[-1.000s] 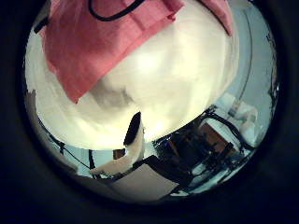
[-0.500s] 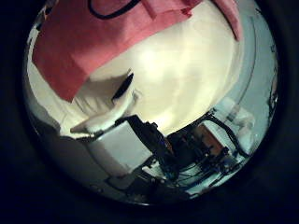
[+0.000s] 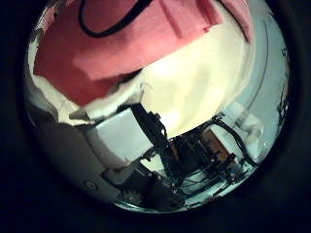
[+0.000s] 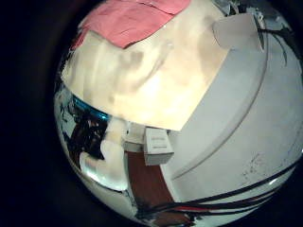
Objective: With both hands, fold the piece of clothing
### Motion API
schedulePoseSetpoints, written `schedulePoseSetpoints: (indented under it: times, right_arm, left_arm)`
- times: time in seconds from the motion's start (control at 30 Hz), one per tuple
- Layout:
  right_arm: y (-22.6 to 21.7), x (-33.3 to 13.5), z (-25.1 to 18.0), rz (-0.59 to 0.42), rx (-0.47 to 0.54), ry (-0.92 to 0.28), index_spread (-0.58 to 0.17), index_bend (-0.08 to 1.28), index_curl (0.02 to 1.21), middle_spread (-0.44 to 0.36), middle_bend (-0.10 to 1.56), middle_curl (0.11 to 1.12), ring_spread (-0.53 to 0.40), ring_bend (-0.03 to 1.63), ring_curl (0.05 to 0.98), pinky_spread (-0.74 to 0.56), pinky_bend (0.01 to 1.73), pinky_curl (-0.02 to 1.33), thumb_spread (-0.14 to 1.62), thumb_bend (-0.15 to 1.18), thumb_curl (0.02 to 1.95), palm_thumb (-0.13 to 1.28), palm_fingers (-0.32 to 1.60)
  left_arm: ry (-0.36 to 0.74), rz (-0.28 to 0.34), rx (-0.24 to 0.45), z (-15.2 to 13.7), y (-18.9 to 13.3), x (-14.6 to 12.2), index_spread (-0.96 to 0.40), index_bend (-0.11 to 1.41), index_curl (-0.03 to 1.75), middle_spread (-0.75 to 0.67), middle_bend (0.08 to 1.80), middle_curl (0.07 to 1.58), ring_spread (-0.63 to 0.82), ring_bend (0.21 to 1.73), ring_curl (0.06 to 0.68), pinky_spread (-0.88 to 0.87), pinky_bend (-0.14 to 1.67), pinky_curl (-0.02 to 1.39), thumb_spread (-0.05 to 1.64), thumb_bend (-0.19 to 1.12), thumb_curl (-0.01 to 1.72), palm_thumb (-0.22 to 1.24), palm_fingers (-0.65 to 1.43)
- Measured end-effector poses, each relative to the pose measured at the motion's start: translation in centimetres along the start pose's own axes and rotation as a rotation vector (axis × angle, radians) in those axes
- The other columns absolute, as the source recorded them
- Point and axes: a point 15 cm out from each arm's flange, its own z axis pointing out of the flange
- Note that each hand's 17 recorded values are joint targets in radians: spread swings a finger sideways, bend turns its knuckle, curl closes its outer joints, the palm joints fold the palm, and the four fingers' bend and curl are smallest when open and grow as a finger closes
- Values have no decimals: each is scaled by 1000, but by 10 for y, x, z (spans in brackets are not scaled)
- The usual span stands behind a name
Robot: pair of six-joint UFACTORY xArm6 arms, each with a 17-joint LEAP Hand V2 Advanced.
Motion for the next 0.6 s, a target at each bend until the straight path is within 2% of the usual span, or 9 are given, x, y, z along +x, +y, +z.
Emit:
schedulePoseSetpoints:
  times: [0.17,0.37,0.6]
  right_arm:
    - [-1,-3,5,-10,-15,0,-319,173,325,29,188,314,187,276,250,321,237,295,1040,-24,268,248,310]
    - [4,-7,36,-16,-88,-20,-313,164,315,19,191,317,152,328,259,306,232,293,1047,-19,267,263,334]
    - [-25,-14,56,-62,-19,22,-306,151,292,-5,229,340,69,403,275,213,252,296,1057,-7,290,399,385]
  left_arm:
    - [24,24,-35,-8,12,6,-565,335,463,-591,900,579,-621,835,348,-757,1063,437,1008,-19,337,802,1185]
    - [25,32,-47,-12,19,7,-595,319,514,-586,920,572,-624,840,360,-765,1070,433,1016,-19,327,806,1173]
    - [28,30,-42,-20,21,6,-612,292,563,-579,932,565,-625,839,369,-759,1073,429,1019,-19,320,807,1168]
